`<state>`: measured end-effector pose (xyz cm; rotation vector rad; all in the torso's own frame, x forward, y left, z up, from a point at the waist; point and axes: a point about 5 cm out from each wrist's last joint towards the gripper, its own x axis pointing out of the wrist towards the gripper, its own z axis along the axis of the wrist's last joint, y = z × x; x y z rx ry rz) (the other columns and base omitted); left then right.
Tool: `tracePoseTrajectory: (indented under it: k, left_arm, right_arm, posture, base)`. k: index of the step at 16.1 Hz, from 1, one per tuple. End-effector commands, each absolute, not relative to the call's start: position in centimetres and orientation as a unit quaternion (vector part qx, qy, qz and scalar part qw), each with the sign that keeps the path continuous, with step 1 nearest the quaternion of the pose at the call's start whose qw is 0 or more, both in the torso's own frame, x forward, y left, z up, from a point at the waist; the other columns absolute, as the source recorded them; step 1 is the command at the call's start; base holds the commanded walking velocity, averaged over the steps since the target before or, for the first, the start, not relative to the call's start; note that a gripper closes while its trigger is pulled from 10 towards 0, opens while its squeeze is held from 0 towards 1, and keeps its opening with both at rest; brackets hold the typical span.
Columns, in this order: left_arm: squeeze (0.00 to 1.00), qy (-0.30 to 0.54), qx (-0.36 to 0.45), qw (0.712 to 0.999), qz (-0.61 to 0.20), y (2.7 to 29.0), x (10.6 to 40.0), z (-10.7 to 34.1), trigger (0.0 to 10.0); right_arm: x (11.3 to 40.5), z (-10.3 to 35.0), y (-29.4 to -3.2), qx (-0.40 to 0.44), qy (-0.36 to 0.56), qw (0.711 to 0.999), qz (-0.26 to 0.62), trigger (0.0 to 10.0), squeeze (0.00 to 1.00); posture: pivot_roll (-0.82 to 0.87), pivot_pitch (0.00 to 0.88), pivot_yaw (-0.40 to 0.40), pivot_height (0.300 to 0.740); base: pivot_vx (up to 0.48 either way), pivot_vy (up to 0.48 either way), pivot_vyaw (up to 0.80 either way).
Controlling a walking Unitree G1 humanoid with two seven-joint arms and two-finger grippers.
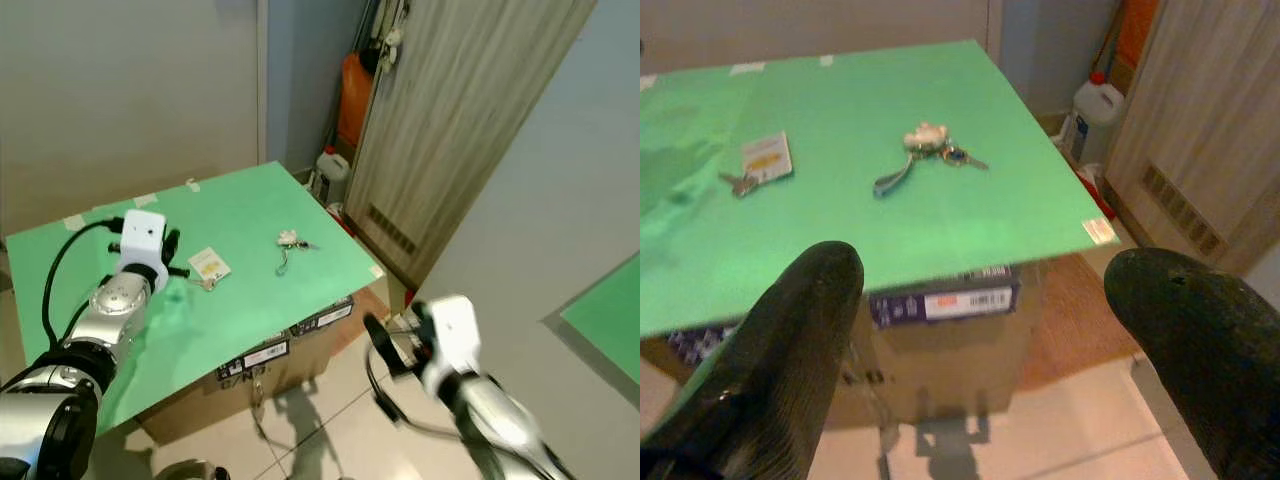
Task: Hang keys on a hook
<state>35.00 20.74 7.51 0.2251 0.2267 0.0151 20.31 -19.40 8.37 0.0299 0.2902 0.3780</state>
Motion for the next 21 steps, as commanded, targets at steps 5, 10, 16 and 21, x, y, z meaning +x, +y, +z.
tracePoseTrajectory:
  k: [5,10,16,21]
  left_arm:
    - [1.0,0.175,0.073,0.982,0.015,20.1,33.8,5.0,10.0]
    - [1.0,0.204,0.064,0.977,0.014,19.6,32.9,3.5,10.0]
    - [0.8,0.211,0.085,0.972,0.058,21.3,32.4,3.4,10.0]
    - [0.0,0.215,0.084,0.972,0.05,21.1,32.4,3.3,10.0]
  right_arm:
    - [17.3,9.9,-21.1,0.006,0.184,0.955,0.231,10.0,0.0]
    - [15.7,10.9,-22.5,-0.011,0.215,0.949,0.23,10.0,0.0]
    - [13.0,11.1,-22.6,-0.004,0.249,0.942,0.225,10.0,0.0]
    - [12.2,11.1,-22.1,0.004,0.257,0.941,0.219,10.0,0.0]
  posture:
    - [-0.29,0.109,-0.129,0.74]
    - [-0.33,0.159,-0.161,0.74]
    - [-0.35,0.177,-0.176,0.74]
    - [-0.35,0.185,-0.17,0.74]
  base:
    - [0.0,0.0,0.0]
    - [0.0,0.0,0.0]
    - [0.0,0.0,0.0]
    - [0.0,0.0,0.0]
